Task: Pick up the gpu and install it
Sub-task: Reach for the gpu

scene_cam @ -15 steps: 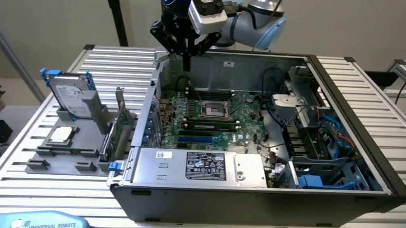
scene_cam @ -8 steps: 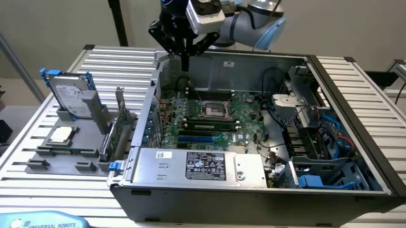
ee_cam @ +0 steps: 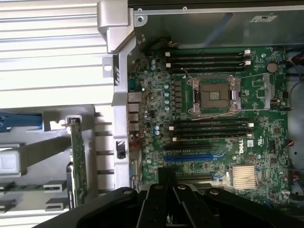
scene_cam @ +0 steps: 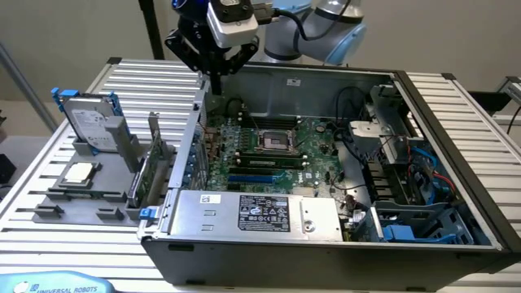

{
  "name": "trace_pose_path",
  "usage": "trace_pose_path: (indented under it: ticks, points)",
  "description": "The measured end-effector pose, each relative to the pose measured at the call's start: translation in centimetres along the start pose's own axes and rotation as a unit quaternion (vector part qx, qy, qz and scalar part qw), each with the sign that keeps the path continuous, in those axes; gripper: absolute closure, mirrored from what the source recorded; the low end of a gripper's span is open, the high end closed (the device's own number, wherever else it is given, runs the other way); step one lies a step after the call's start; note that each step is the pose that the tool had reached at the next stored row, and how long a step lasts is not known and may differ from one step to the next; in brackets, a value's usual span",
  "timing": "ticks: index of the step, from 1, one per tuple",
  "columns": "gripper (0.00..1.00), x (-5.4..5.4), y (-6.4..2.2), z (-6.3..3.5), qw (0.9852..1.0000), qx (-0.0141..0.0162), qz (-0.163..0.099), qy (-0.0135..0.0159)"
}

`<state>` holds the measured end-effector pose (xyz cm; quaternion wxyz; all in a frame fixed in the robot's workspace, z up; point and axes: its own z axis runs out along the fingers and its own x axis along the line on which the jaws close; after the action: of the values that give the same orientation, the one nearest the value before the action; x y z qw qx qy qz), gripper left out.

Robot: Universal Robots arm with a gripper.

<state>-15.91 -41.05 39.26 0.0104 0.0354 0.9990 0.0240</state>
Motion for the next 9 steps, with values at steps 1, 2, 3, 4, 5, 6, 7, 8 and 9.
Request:
trace_pose_path:
  ticks: [1, 2, 3, 4, 5, 6, 7, 8, 9]
  points:
    - [0.86, 0.4, -0.18, -0.02, 1.0, 0.0, 0.0, 0.0]
    - [0.86, 0.9, -0.36, -0.03, 1.0, 0.0, 0.0, -0.0001]
    - [0.86, 1.3, -0.54, -0.05, 1.0, 0.0, 0.0, -0.0001]
    - [0.86, 1.8, -0.73, -0.07, 1.0, 0.0, 0.0, -0.0001]
    - [0.86, 2.2, -0.91, -0.09, 1.0, 0.0, 0.0, -0.0002]
    - [0.86, 2.6, -1.09, -0.11, 1.0, 0.0, 0.0, -0.0002]
    - [0.86, 3.1, -1.27, -0.12, 1.0, 0.0, 0.0, -0.0003]
    - [0.86, 3.5, -1.48, -0.14, 1.0, 0.0, 0.0, -0.0003]
    - [0.86, 3.9, -1.66, -0.15, 1.0, 0.0, 0.0, -0.0003]
